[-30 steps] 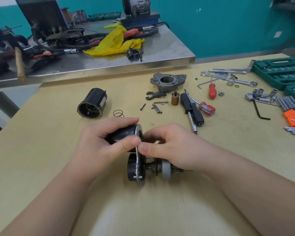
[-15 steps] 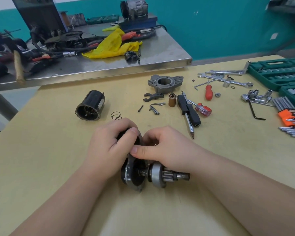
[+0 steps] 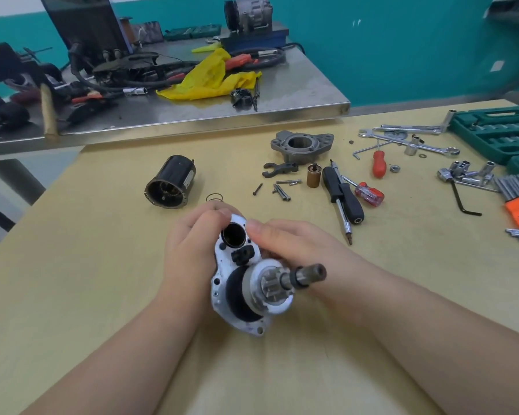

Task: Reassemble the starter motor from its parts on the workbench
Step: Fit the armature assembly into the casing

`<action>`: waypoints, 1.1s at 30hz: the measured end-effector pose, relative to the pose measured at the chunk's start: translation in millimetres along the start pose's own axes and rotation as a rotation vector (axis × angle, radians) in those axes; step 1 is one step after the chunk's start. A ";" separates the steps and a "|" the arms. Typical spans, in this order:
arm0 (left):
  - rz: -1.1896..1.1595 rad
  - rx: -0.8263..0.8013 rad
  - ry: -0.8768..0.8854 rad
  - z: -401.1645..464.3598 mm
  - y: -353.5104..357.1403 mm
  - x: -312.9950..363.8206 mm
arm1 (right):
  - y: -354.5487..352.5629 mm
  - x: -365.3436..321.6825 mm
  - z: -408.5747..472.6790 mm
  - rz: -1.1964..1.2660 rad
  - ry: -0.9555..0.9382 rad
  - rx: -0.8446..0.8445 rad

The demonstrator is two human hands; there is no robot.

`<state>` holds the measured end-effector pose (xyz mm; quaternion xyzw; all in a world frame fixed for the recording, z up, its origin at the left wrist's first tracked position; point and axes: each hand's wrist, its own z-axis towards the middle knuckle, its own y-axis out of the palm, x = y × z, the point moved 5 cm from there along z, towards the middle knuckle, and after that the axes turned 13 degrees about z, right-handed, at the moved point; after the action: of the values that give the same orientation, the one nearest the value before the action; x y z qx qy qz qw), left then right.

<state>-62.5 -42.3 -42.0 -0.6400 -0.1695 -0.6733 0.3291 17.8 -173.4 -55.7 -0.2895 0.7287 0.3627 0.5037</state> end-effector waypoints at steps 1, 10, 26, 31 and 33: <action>-0.037 0.017 -0.035 0.6 -2.1 -1.7 | 2.5 3.6 0.2 0.068 0.030 -0.016; -0.198 -0.027 -0.311 -0.9 -4.0 -15.1 | 31.8 21.5 -8.2 0.420 0.156 -0.201; 0.043 -0.101 -0.007 -1.9 3.3 -10.9 | 4.5 5.8 -6.6 0.287 0.186 -0.075; -0.056 -0.109 -0.005 -1.0 2.4 -9.3 | 5.4 4.7 -7.2 0.274 0.184 -0.111; -0.067 -0.116 0.001 -0.4 2.7 -10.2 | 4.7 4.7 -7.2 0.272 0.189 -0.115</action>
<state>-61.4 -42.1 -52.5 -0.6515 -0.1512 -0.6931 0.2689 8.8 -176.8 -57.4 -0.2497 0.7832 0.4397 0.3617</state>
